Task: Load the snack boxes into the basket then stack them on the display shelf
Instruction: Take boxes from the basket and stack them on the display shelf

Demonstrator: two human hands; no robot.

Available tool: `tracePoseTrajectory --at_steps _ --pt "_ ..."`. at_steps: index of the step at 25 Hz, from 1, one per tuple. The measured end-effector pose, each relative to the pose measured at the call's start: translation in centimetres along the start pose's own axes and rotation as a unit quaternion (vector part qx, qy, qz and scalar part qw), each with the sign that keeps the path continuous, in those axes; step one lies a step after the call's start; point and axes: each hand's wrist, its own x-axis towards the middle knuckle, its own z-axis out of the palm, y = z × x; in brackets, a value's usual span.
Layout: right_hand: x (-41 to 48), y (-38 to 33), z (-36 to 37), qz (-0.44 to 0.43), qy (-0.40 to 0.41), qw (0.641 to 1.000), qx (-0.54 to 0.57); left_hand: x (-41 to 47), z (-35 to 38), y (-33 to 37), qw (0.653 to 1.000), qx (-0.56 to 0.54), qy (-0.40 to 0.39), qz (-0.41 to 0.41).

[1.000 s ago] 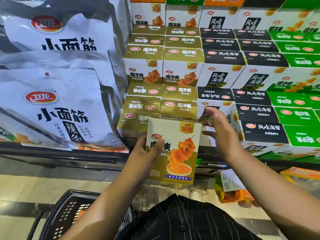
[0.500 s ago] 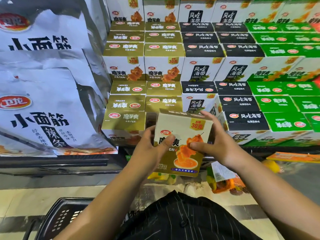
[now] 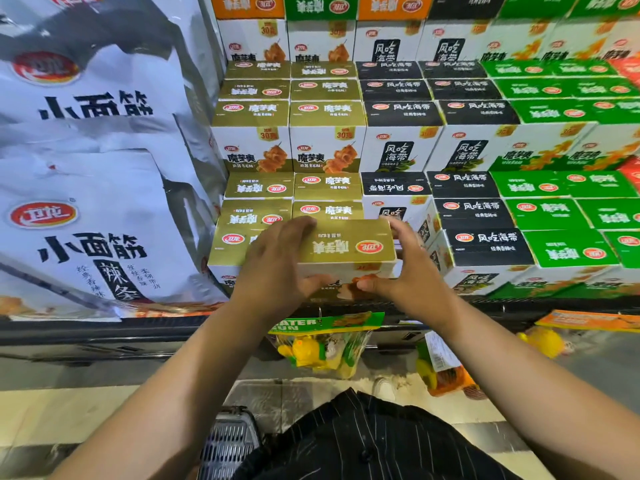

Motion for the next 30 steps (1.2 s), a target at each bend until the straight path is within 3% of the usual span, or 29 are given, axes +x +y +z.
tracePoseTrajectory --at_steps 5,11,20,30 --pt "0.6 1.2 2.8 0.033 0.041 0.999 -0.004 0.7 1.2 -1.3 0.993 0.112 0.029 0.039" --pt "1.0 2.3 4.4 0.047 0.054 0.995 -0.064 0.8 1.1 -1.1 0.988 0.153 -0.018 -0.015" --pt "1.3 2.8 6.0 0.019 0.083 0.987 -0.137 0.9 2.4 -2.6 0.976 0.210 -0.054 0.007" --pt "0.6 1.7 4.0 0.031 0.011 0.948 -0.316 0.2 3.1 -3.0 0.966 0.252 -0.041 0.034"
